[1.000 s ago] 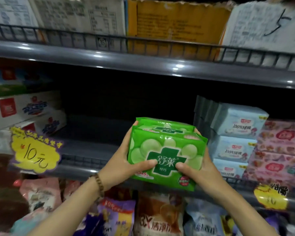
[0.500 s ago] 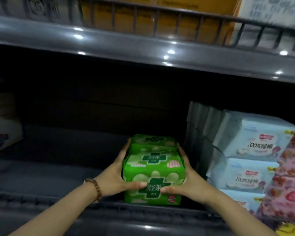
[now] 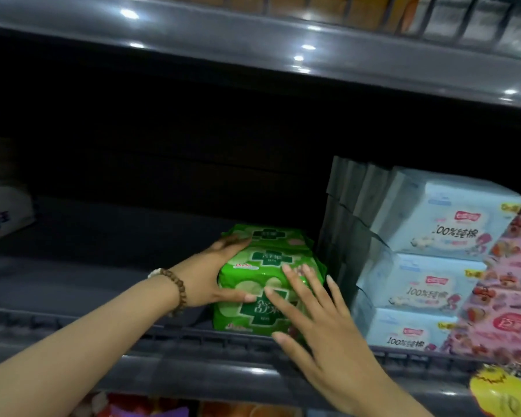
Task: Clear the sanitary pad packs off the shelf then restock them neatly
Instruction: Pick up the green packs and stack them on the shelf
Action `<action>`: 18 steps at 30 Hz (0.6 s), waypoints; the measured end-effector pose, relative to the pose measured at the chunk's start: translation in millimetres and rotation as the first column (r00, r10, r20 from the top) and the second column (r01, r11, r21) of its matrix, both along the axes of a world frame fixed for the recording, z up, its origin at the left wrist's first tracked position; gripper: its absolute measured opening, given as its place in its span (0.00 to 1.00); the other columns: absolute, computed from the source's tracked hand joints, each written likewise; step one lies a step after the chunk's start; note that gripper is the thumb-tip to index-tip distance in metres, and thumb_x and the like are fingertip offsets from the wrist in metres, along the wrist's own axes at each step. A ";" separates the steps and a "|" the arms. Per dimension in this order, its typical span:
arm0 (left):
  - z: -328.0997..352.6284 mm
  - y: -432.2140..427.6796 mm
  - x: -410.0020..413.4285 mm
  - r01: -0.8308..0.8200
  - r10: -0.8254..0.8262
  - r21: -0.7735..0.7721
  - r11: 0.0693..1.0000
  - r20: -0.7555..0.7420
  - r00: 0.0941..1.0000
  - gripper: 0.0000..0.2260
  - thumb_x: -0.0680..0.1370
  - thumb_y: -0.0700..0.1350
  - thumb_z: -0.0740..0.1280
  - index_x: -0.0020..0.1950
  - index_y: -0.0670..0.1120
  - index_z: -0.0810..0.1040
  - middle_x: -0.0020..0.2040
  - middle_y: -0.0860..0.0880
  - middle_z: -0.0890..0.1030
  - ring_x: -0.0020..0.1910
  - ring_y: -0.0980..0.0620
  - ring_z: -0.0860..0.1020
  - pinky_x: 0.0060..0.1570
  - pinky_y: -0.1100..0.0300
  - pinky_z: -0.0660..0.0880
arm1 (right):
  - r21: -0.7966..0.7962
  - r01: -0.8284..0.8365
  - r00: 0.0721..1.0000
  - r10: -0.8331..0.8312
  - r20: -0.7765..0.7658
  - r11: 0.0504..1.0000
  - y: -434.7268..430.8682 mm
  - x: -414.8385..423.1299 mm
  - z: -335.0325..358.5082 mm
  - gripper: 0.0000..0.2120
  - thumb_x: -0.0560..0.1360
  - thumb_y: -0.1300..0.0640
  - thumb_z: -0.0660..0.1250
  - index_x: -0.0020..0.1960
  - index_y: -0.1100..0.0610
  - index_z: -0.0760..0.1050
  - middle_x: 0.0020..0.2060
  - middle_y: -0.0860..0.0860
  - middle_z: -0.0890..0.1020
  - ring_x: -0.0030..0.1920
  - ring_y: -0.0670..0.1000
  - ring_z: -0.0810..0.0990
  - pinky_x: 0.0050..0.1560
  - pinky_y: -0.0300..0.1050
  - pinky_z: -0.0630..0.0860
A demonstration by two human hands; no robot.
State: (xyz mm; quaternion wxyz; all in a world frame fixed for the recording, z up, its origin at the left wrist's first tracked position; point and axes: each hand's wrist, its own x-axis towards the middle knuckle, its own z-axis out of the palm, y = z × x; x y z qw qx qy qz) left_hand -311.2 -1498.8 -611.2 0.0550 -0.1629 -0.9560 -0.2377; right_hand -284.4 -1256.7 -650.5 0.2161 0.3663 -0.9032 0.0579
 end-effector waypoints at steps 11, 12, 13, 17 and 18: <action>-3.2 30.2 -80.8 -0.047 0.045 0.052 0.998 0.043 0.998 0.43 0.70 0.58 0.71 0.77 0.56 0.49 0.78 0.55 0.48 0.75 0.55 0.51 0.69 0.65 0.51 | -0.145 0.215 0.948 -0.171 0.269 0.966 -12.0 -54.9 2.4 0.33 0.72 0.32 0.35 0.76 0.39 0.38 0.75 0.42 0.33 0.72 0.46 0.25 0.75 0.50 0.33; -3.6 31.3 -87.4 -0.055 0.054 0.048 0.997 0.036 0.998 0.43 0.70 0.59 0.71 0.77 0.55 0.50 0.77 0.55 0.48 0.75 0.55 0.52 0.69 0.66 0.52 | -0.152 0.223 0.942 -0.172 0.289 0.963 -12.0 -63.6 2.7 0.34 0.72 0.32 0.35 0.76 0.40 0.39 0.75 0.42 0.34 0.72 0.46 0.25 0.75 0.51 0.34; -3.8 31.6 -93.6 -0.060 0.059 0.040 0.997 0.026 0.998 0.43 0.70 0.59 0.71 0.77 0.54 0.50 0.77 0.54 0.49 0.75 0.55 0.53 0.69 0.66 0.52 | -0.154 0.224 0.939 -0.171 0.300 0.962 -12.6 -71.0 2.6 0.35 0.72 0.31 0.36 0.76 0.40 0.40 0.75 0.42 0.34 0.72 0.46 0.25 0.76 0.51 0.34; -5.4 30.4 -106.1 -0.057 0.056 0.072 0.996 0.020 0.998 0.42 0.70 0.56 0.72 0.77 0.53 0.51 0.77 0.54 0.51 0.74 0.56 0.55 0.65 0.71 0.52 | -0.137 0.213 0.950 -0.173 0.259 0.967 -16.1 -83.4 -2.5 0.37 0.69 0.30 0.32 0.76 0.40 0.39 0.74 0.42 0.32 0.72 0.46 0.24 0.76 0.51 0.35; -5.8 30.5 -106.4 -0.057 0.056 0.078 0.995 0.019 0.998 0.42 0.70 0.55 0.72 0.77 0.53 0.51 0.77 0.54 0.52 0.73 0.56 0.56 0.64 0.71 0.53 | -0.145 0.213 0.951 -0.170 0.259 0.966 -16.1 -84.6 -3.8 0.37 0.69 0.31 0.32 0.76 0.40 0.39 0.74 0.41 0.32 0.71 0.45 0.24 0.75 0.50 0.34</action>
